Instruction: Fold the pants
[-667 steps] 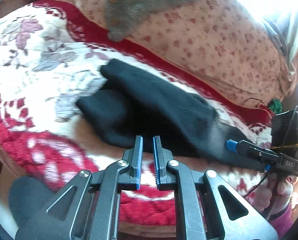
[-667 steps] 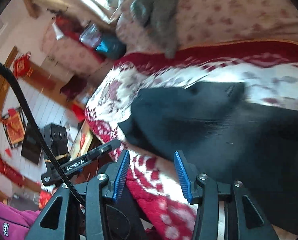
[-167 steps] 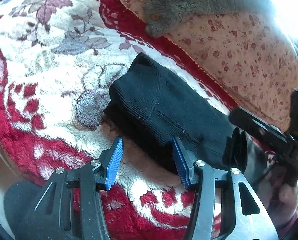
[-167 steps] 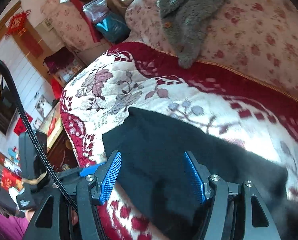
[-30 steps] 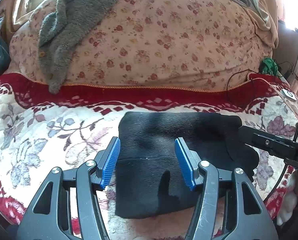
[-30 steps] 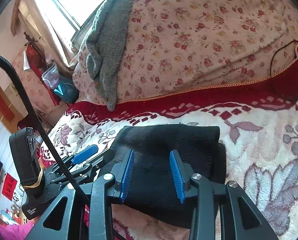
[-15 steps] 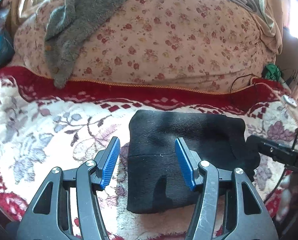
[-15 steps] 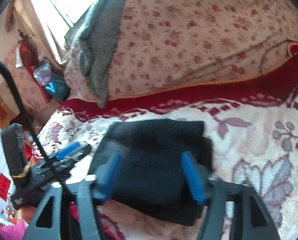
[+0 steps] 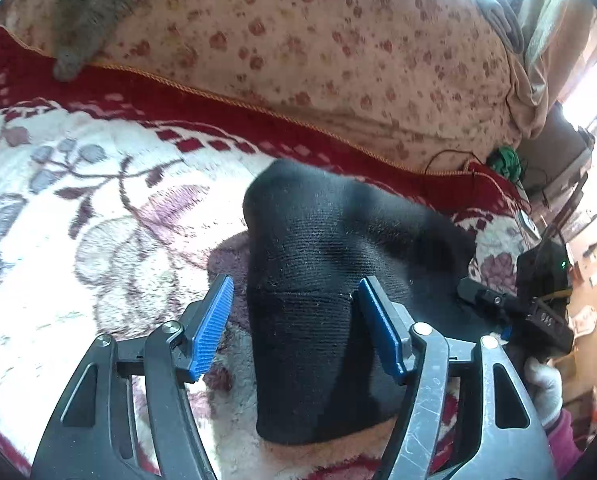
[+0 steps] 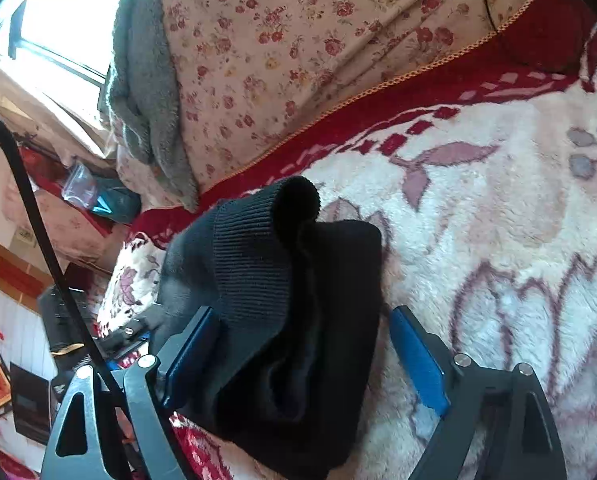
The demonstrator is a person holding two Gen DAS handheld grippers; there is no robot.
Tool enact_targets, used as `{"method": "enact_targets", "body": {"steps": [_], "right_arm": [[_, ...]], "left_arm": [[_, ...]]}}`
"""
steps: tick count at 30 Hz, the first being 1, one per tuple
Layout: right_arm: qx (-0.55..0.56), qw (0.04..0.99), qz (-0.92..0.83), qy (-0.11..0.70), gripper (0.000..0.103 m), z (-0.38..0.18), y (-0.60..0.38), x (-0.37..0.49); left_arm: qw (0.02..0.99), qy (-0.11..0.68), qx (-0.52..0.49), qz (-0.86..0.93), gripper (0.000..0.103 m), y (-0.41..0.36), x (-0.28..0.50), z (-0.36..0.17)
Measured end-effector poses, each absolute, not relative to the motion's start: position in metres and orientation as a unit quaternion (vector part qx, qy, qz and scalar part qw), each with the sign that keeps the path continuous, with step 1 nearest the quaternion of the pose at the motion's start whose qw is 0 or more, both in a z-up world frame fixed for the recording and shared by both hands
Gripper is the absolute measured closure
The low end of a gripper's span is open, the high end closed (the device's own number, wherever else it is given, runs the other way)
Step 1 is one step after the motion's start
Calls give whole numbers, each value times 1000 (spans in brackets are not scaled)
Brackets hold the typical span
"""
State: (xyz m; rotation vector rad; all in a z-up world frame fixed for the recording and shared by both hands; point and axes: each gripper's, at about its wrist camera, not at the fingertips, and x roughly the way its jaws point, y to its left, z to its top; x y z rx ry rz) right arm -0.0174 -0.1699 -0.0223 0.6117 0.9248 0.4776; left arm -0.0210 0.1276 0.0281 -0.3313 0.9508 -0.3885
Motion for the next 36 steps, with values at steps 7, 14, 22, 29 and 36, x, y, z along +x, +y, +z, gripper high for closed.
{"method": "enact_targets", "body": {"steps": [7,14,22,29,36], "right_arm": [[275,823,264,422,46,-25,-162,-18],[281,828,283,395,64,-4,-161,-28],[267,824,333,373,68,35,-118,-23],[271,799,384,374,68,46,-45,-3],[264,771,415,405,68,26,38,23]], "left_arm": [[832,464,-216,-214,24,130,-8,3],[837,457,-201,-226,62,126,-11,20],[863,417,-202,-199,66,170,-32,65],[890,392,-184,-140,66,239,-50,97],[892,404,-189,-71,66,306,-59,87]]}}
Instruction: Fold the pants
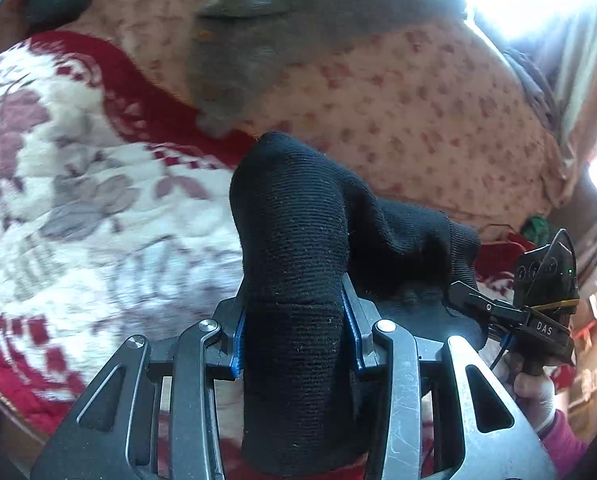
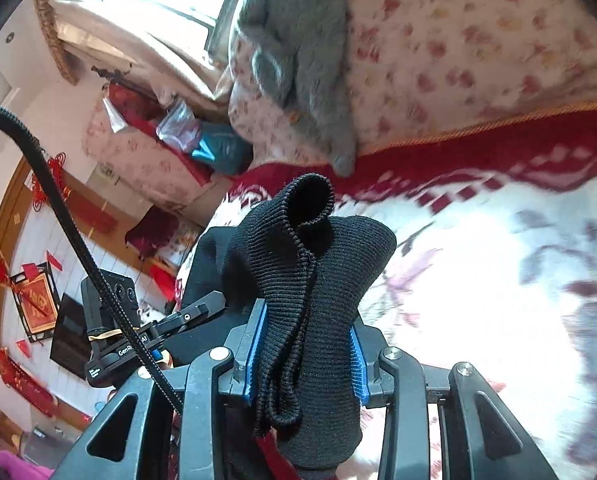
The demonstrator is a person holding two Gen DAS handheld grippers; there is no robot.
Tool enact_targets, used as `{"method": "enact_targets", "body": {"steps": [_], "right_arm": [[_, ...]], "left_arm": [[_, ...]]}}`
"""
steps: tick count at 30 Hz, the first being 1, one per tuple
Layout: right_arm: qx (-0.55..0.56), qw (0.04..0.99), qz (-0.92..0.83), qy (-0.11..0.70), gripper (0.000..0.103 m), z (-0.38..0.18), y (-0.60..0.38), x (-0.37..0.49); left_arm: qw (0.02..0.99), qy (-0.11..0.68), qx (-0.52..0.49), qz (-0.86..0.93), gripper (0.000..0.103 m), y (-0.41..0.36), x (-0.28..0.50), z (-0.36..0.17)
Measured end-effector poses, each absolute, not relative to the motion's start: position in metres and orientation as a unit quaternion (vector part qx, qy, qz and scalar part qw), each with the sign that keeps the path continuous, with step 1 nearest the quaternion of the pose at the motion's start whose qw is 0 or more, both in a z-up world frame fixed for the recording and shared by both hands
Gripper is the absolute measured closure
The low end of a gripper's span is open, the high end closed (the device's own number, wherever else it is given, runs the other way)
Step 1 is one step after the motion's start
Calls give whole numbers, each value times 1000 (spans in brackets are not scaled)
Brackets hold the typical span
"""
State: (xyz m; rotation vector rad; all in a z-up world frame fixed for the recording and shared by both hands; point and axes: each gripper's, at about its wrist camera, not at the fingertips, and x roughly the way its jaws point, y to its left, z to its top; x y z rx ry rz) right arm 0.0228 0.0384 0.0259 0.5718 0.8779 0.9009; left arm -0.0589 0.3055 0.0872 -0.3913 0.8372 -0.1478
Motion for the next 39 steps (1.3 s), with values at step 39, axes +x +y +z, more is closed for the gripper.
{"method": "enact_targets", "body": {"steps": [39], "right_arm": [[76,875,333,343,31,66,87,-21]], "left_arm": [[930,334,-91,125,27,293,-104,94]]}}
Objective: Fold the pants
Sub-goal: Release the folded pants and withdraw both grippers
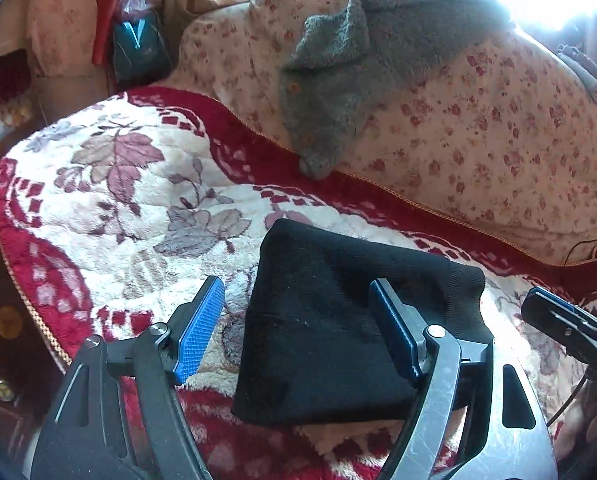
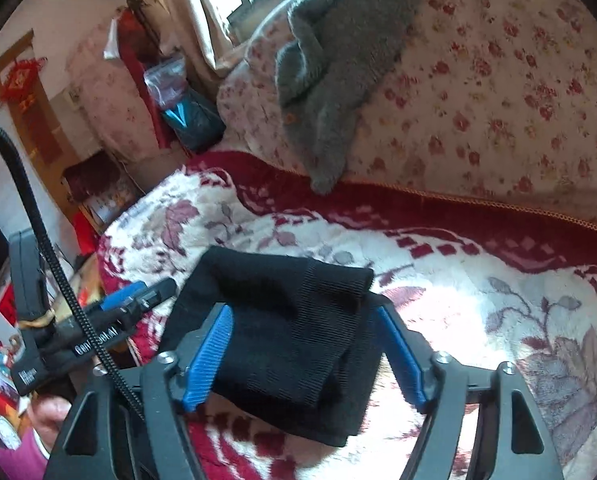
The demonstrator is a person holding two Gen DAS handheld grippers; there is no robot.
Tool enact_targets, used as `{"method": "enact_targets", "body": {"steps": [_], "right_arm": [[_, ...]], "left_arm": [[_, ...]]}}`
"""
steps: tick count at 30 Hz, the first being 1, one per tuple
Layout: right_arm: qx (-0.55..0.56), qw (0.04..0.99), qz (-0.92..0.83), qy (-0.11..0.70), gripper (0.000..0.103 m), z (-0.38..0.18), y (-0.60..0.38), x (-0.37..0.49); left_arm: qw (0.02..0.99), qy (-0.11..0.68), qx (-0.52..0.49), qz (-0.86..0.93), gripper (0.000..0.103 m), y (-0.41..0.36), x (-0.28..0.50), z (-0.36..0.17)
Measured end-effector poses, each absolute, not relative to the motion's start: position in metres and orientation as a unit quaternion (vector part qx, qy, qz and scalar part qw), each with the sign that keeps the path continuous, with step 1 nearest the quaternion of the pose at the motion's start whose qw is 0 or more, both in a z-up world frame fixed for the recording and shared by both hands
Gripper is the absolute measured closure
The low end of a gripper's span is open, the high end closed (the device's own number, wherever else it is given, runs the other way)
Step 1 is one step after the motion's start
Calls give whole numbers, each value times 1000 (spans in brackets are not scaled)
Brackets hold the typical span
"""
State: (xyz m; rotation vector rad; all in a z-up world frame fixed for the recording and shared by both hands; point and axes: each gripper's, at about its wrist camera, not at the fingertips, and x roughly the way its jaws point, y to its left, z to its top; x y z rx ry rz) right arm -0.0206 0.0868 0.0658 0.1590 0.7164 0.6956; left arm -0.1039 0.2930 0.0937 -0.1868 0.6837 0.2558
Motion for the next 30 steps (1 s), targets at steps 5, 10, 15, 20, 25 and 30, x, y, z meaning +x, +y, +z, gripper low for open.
{"method": "enact_targets", "body": {"steps": [5,10,15,20,25,30], "right_arm": [[58,875,335,344,30,66,92,-32],[40,874,341,345,30,65,97,-43],[45,870,348,346,30,65,99,-49],[50,867,351,350,30,64,96,-51],[57,866,355,348,30,65,92,-53],[48,864,365,342,30,67,94,-57]], "left_arm": [[931,328,-77,141,27,281,-113,98],[931,324,-70,153,27,276,-121,102],[929,330,-68,155,27,271,-125,102],[929,327,-64,159,27,266,-130,105],[929,326,-65,162,27,264,-133,107],[928,328,-63,163,27,261,-136,106]]}}
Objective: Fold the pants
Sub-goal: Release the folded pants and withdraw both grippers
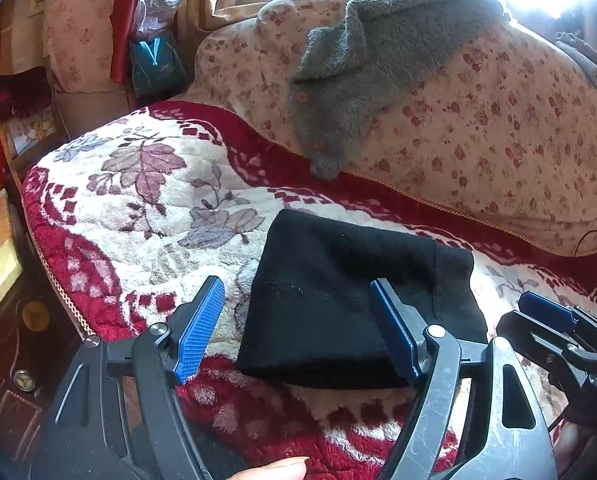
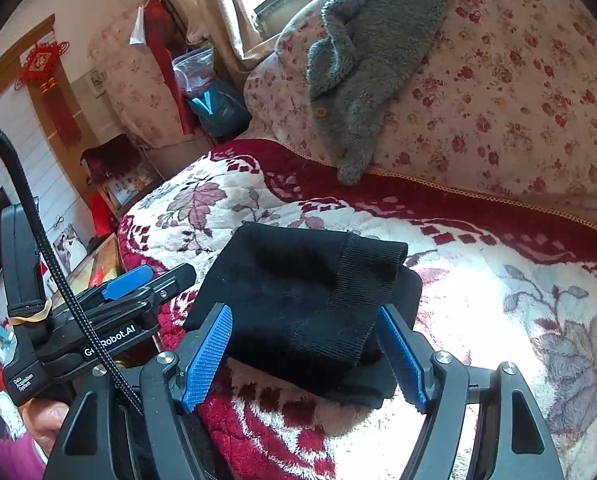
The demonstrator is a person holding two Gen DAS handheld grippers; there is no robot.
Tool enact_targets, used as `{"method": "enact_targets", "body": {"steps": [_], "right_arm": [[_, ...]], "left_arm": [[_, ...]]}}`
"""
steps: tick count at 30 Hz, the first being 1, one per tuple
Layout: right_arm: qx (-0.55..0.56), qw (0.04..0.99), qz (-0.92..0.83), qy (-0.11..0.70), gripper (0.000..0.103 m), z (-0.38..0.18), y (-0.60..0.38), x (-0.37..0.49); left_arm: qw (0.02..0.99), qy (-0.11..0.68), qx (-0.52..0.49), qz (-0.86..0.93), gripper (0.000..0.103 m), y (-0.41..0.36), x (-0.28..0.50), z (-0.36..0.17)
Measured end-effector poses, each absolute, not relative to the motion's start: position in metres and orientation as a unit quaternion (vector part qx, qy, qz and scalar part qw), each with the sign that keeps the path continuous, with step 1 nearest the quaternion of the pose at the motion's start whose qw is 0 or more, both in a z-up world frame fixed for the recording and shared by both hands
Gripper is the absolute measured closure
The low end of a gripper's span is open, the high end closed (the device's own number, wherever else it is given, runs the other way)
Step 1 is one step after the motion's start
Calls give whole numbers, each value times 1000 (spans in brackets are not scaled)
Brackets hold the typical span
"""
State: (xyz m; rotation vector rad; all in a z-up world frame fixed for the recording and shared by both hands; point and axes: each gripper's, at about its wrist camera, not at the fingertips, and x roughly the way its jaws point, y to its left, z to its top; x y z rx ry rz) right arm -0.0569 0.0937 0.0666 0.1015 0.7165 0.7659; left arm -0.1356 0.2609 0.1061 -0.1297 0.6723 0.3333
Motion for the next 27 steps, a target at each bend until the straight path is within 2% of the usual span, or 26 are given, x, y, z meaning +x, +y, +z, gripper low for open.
{"method": "enact_targets", "body": {"steps": [27], "right_arm": [[41,856,378,351,30,61,105,-57]], "left_arm": [[925,331,-72,171,27,265,-140,104]]}}
